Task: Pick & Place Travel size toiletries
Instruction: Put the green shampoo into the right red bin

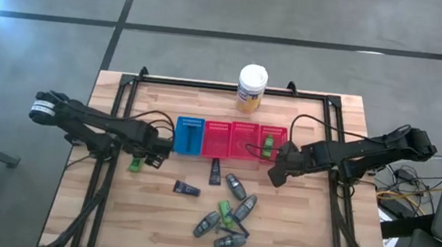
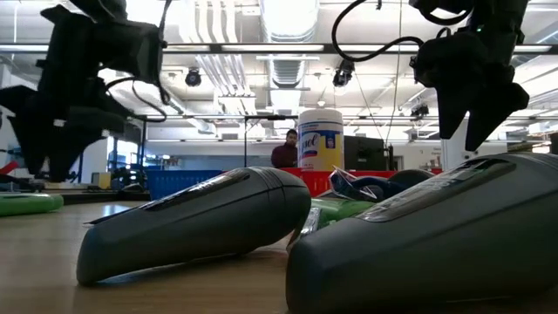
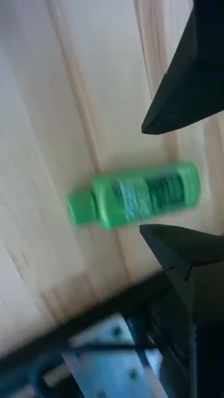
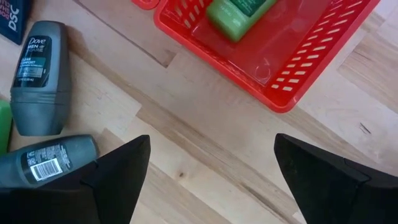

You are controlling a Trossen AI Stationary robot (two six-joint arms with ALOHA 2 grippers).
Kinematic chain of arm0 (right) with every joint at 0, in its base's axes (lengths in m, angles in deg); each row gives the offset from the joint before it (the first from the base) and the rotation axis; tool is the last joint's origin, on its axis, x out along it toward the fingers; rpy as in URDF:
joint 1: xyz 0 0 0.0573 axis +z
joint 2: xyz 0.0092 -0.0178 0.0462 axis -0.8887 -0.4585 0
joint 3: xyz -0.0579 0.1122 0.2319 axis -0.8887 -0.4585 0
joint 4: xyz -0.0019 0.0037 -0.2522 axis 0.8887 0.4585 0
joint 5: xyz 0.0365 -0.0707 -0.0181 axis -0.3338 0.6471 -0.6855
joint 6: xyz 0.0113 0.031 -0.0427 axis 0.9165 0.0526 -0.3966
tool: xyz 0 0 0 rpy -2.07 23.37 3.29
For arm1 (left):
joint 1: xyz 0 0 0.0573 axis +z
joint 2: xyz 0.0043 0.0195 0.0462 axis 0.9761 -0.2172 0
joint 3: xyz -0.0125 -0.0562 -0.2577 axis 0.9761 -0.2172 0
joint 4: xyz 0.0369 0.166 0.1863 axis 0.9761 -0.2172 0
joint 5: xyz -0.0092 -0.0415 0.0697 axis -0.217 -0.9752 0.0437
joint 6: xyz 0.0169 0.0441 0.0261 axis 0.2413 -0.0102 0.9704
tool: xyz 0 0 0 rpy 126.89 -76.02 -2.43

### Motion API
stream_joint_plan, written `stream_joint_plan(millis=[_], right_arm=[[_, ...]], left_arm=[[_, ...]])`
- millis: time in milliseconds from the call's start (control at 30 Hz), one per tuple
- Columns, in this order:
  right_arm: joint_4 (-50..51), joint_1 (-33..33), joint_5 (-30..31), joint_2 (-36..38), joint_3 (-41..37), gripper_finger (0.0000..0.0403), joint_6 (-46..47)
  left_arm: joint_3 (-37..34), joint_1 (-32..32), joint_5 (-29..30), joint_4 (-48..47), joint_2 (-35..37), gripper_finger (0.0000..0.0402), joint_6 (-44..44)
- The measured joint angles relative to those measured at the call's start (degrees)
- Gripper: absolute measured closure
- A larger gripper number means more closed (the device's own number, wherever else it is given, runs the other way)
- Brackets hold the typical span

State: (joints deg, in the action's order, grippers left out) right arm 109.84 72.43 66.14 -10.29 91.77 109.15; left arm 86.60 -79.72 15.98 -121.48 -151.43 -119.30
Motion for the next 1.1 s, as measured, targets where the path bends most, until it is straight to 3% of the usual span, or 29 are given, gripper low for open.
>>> stream_joint_plan(millis=[433, 700, 833, 1100], right_arm=[[-0.5, 0.0, 0.0, 0.0, -0.9, 0.0049, 0.3], [-0.8, 0.0, 0.0, 0.0, -0.9, 0.0065, 0.2], [-0.9, 0.0, 0.0, 0.0, -0.9, 0.0073, 0.2], [-1.0, 0.0, 0.0, 0.0, -0.9, 0.0061, 0.0]], left_arm=[[-6.9, 0.0, 0.1, 4.0, -0.3, 0.014, 0.0], [-11.0, 0.0, -0.2, 14.9, -0.2, 0.014, -1.5], [-12.4, 0.0, -1.0, 16.0, -0.3, 0.014, -2.0], [-10.5, 0.0, -1.1, 16.2, -1.0, 0.0156, 7.2]])
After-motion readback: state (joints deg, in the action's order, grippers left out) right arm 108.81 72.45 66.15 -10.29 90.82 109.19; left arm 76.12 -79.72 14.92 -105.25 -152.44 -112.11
